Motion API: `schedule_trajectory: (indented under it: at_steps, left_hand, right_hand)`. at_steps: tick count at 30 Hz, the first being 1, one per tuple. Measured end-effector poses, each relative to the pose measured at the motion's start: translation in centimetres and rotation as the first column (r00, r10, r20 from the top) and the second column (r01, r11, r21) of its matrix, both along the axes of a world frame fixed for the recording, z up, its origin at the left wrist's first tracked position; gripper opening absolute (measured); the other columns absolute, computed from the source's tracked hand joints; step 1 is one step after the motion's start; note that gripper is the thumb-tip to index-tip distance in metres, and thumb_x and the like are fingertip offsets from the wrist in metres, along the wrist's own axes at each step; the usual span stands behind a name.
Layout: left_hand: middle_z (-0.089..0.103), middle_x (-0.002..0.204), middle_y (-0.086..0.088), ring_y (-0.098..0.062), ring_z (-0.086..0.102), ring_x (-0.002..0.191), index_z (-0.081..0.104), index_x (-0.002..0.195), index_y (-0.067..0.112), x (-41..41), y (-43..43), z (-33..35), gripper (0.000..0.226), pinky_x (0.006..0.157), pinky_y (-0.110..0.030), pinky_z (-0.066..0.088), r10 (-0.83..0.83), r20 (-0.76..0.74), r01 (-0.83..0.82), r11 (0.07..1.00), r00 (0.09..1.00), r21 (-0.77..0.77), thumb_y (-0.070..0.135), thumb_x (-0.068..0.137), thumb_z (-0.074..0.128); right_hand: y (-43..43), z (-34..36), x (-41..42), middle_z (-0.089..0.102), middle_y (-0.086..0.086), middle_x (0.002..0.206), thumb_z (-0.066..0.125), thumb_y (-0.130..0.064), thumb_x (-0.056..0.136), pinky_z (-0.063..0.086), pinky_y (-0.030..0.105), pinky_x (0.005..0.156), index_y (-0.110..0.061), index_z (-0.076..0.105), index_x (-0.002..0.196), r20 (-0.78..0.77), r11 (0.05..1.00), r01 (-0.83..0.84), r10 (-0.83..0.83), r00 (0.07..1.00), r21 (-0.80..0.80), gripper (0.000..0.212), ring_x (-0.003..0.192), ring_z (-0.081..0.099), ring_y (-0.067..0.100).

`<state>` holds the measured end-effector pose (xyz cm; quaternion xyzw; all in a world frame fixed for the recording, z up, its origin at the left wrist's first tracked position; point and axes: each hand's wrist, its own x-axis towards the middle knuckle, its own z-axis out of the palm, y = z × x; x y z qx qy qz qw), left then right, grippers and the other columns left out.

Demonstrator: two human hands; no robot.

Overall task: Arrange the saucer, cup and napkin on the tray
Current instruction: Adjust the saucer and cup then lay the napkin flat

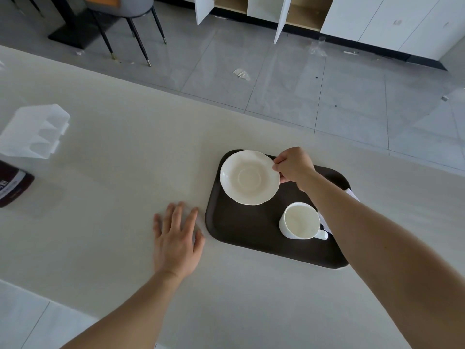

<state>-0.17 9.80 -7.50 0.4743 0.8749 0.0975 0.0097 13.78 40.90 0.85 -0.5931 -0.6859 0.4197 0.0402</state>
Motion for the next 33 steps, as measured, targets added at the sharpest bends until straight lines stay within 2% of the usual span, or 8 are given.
schedule_trajectory:
  at_steps: [9, 33]
  left_hand:
    - [0.047, 0.147, -0.015, -0.039, 0.038, 0.141, 0.054, 0.136, 0.021, 0.1, -0.01, 0.29, 0.05, 0.117, -0.061, 0.024, 0.002, 0.005, -0.002, 1.0, 1.0, -0.009, 0.034, 0.089, 0.042]
    - [0.048, 0.147, -0.017, -0.04, 0.039, 0.141, 0.055, 0.136, 0.019, 0.16, -0.07, 0.68, 0.05, 0.117, -0.063, 0.025, 0.002, 0.014, -0.002, 1.0, 1.0, 0.001, 0.033, 0.09, 0.042]
  right_hand:
    - [-0.1, 0.03, -0.17, 0.073, 0.012, 0.086, 0.066, 0.005, 0.084, 0.064, 0.045, 0.072, -0.011, 0.068, 0.08, -0.063, 0.993, 0.1, -0.104, 0.993, -0.059, 0.016, 0.068, 0.075, 0.031]
    - [-0.62, 0.67, -0.37, 0.074, 0.018, 0.089, 0.063, 0.008, 0.086, 0.064, 0.043, 0.073, 0.001, 0.066, 0.096, -0.079, 0.98, 0.064, -0.08, 0.994, -0.191, 0.012, 0.07, 0.076, 0.032]
